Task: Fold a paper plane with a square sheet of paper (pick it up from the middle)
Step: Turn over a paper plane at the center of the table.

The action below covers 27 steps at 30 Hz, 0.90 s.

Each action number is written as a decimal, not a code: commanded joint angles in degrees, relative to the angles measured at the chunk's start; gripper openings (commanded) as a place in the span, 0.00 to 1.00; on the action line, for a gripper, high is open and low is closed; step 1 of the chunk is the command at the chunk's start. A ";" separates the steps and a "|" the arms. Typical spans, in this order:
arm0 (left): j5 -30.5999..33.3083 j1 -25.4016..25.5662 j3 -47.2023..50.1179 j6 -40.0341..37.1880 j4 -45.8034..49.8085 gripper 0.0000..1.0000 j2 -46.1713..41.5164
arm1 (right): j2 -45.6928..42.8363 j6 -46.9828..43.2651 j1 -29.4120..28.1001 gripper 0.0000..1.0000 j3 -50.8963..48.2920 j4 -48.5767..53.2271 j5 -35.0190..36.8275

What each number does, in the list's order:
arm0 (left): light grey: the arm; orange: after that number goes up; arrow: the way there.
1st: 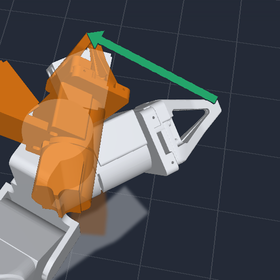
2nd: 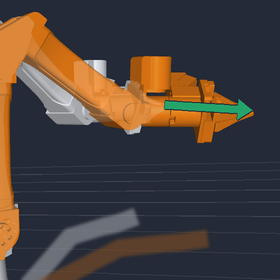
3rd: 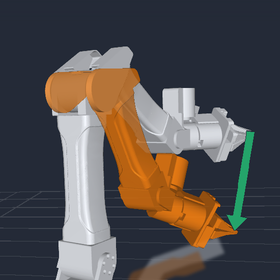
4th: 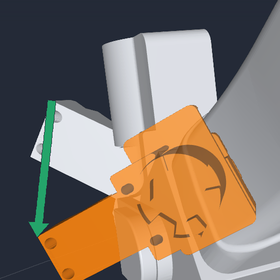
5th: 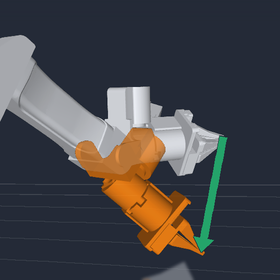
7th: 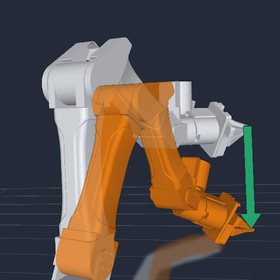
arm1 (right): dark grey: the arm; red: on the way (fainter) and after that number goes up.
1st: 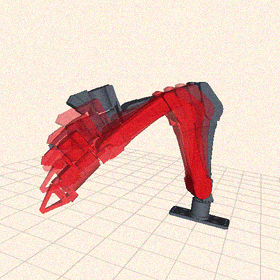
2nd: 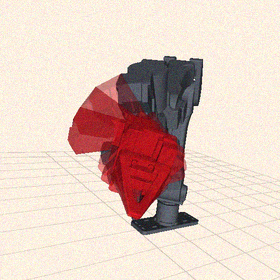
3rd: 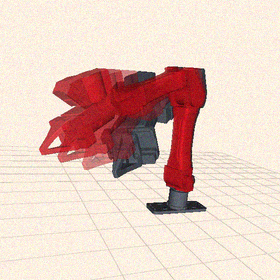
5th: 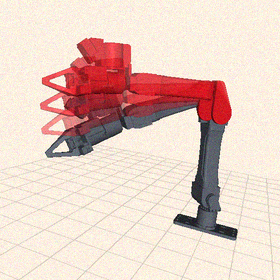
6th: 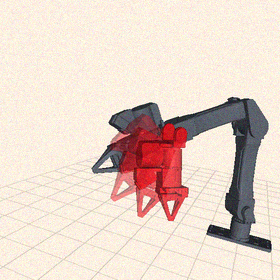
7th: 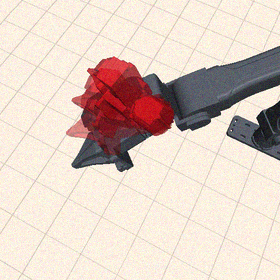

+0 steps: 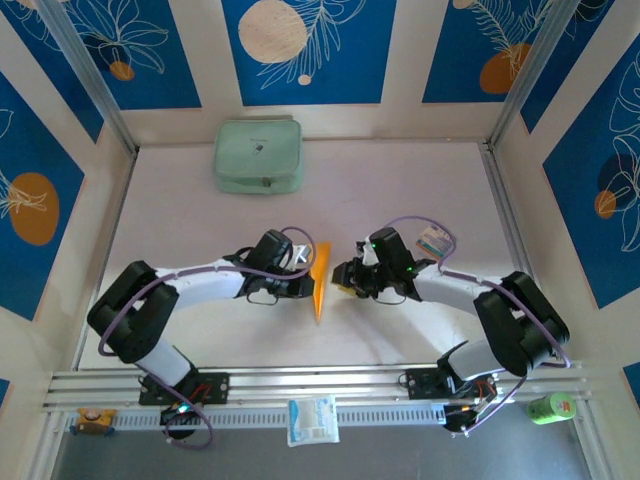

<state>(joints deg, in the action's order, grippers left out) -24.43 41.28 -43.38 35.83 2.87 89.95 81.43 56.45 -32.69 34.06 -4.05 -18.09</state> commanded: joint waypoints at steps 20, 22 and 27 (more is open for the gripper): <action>6.04 2.70 -4.32 -4.39 10.17 0.00 -0.39 | 11.95 0.05 -3.22 0.33 12.84 14.27 5.52; 6.41 2.73 -4.83 -4.89 11.24 0.00 -0.23 | 11.76 0.01 -2.87 0.30 12.03 14.34 5.52; 6.61 2.80 -5.23 -5.17 11.97 0.01 -0.09 | 11.93 0.32 -2.21 0.19 9.75 12.64 4.06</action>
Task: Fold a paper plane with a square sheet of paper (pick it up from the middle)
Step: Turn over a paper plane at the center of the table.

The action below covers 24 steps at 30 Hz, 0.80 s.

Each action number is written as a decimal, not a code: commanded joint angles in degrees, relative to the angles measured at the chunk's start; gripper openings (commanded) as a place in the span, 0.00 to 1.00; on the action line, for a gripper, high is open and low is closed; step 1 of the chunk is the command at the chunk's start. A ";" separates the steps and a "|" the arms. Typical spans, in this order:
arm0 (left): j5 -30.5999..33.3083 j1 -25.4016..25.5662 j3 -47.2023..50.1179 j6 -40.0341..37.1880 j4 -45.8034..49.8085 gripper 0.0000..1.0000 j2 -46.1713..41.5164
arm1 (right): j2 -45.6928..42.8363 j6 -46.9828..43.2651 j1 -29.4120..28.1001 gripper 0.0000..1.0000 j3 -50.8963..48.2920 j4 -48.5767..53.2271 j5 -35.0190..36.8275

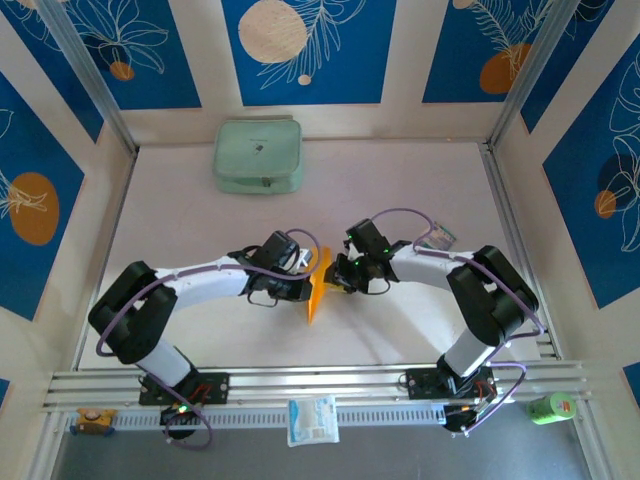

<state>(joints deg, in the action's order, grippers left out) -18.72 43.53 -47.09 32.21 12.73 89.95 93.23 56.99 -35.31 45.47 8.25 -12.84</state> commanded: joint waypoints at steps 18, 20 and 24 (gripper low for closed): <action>-0.68 0.57 -0.72 -2.30 -1.74 0.31 -2.35 | 0.35 1.03 1.10 0.01 -3.88 -5.04 -4.79; 0.06 0.59 -0.81 -2.75 -1.89 0.34 -2.40 | 0.33 1.08 1.21 0.01 -3.94 -4.82 -4.87; 3.10 0.58 -2.13 -3.89 0.44 0.39 -1.77 | 0.46 0.88 1.47 0.01 -4.14 -4.87 -4.97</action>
<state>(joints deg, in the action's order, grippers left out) -18.04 43.70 -47.33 30.17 11.66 88.58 93.23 57.49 -34.17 42.19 3.42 -16.10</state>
